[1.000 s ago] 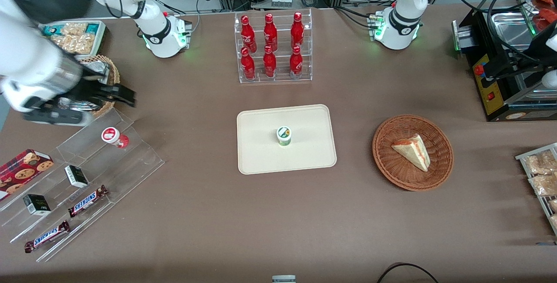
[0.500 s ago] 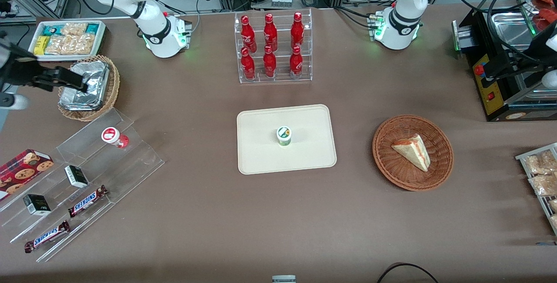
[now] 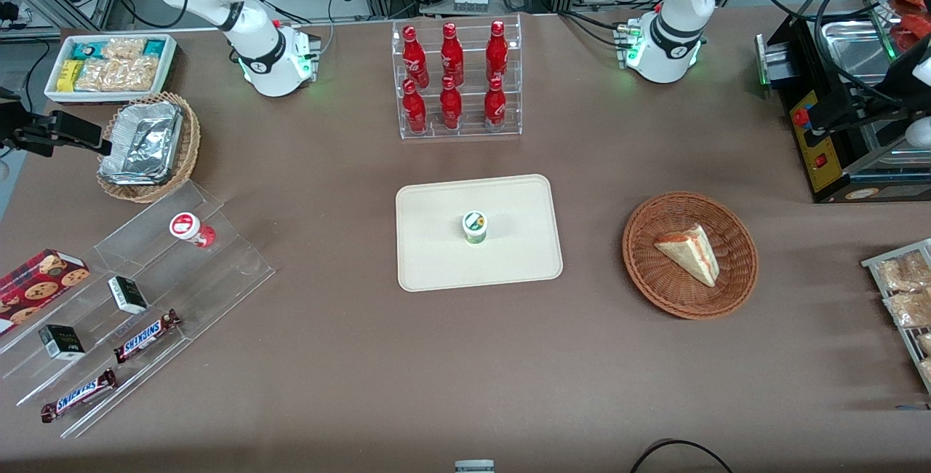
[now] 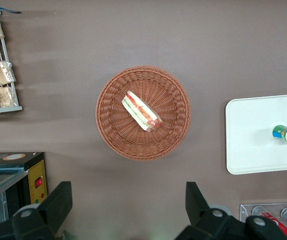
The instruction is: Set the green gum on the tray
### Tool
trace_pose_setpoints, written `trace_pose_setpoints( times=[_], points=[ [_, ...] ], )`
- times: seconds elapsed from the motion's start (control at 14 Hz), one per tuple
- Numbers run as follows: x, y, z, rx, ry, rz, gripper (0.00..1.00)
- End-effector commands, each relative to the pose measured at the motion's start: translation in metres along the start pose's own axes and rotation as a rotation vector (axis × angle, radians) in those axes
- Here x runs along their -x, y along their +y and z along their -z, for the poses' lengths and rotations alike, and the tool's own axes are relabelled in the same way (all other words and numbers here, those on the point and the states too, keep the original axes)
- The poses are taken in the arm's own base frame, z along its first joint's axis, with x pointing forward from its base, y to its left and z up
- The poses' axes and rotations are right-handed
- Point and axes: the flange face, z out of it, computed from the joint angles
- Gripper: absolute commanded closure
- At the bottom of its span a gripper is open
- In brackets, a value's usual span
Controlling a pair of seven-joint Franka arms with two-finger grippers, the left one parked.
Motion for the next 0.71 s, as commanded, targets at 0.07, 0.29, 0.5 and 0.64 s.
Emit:
trace_pose_setpoints(
  times=[0.07, 0.29, 0.5, 0.64],
  points=[
    [0.0000, 0.0028, 0.0006, 0.013, 0.011, 0.018, 0.01],
    [-0.0039, -0.0025, -0.0011, 0.016, 0.008, 0.027, 0.01],
    [-0.0041, -0.0056, -0.0012, 0.018, 0.008, 0.033, 0.01],
    [-0.0041, -0.0062, -0.0013, 0.020, 0.007, 0.034, 0.01]
  ],
)
